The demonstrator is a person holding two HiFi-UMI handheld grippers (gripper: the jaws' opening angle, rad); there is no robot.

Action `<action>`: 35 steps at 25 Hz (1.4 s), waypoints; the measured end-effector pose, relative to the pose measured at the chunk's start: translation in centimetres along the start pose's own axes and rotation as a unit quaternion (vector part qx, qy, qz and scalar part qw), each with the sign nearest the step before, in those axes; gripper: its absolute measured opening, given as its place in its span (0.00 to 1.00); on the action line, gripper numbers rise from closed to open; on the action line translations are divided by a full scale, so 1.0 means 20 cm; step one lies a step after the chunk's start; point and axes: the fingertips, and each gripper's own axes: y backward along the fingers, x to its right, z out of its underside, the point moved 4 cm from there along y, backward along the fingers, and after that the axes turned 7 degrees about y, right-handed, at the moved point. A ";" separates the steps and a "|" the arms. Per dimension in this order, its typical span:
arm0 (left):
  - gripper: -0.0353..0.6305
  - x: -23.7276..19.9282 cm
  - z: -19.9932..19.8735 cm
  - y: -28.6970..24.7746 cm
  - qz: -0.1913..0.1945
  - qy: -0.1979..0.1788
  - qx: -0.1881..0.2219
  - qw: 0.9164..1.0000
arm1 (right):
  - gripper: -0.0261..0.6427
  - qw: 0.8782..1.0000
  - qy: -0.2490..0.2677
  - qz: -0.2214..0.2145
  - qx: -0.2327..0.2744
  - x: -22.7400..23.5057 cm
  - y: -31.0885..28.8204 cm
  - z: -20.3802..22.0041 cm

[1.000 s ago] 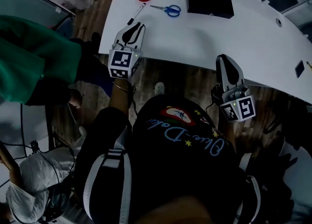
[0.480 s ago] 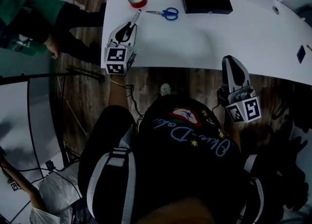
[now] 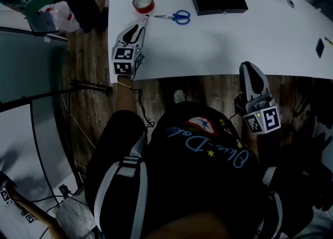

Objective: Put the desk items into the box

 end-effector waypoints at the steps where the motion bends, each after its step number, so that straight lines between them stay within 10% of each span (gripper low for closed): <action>1: 0.18 -0.01 0.01 -0.01 0.001 -0.001 -0.007 1.000 | 0.08 1.000 0.000 0.003 -0.002 -0.01 0.00 0.00; 21: 0.23 -0.11 0.20 -0.23 0.041 0.005 -0.097 0.994 | 0.08 0.999 0.017 0.028 -0.026 -0.05 -0.12 0.03; 35: 0.19 -0.07 0.25 -0.27 0.013 -0.068 -0.125 0.990 | 0.08 0.998 0.021 0.042 -0.030 -0.04 -0.09 0.03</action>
